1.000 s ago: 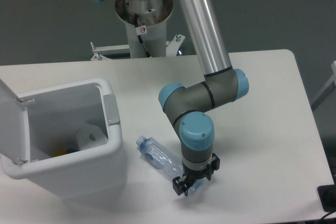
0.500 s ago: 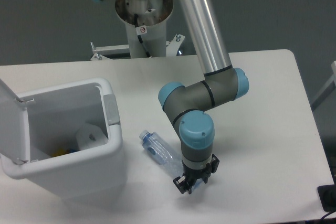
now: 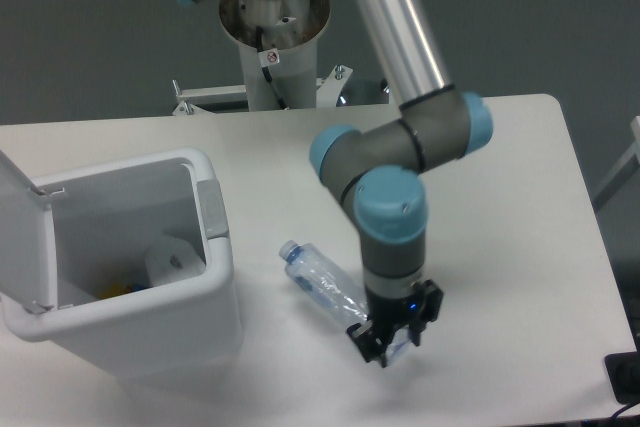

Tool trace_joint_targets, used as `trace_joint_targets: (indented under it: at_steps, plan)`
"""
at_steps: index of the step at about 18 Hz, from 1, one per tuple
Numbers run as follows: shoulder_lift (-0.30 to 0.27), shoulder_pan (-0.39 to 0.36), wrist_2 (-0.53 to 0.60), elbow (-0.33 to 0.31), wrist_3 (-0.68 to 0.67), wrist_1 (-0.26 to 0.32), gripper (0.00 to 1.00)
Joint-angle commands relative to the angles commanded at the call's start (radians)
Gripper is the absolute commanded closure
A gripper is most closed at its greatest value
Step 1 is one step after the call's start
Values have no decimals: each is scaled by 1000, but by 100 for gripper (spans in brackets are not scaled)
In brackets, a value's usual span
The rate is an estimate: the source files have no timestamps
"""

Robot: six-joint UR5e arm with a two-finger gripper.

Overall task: Place the trash in the trash can
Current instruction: 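Lift the bottle and carry it over the white bin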

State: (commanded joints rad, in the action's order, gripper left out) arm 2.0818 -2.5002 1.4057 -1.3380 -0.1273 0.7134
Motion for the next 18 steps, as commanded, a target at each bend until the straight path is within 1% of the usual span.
trace_joint_targets:
  at_steps: [2, 3, 4, 6, 8, 11, 14, 15, 16, 18]
  plan:
    - [-35, -43, -110, 69, -24, -6, 45]
    - [-49, -52, -132, 91, -32, -12, 45]
    - [-64, -66, -184, 115, -46, -18, 45]
    - [-104, -85, -290, 134, -70, -20, 45]
    - [-146, -82, -330, 138, -72, -22, 45]
    - [-186, -48, -336, 137, -60, -45, 45]
    - [-221, 13, -338, 123, -58, -52, 45]
    - [-226, 26, -338, 123, -58, -52, 45]
    - [-226, 56, -344, 122, -57, -52, 46]
    - [-226, 104, -344, 99, -26, -54, 47]
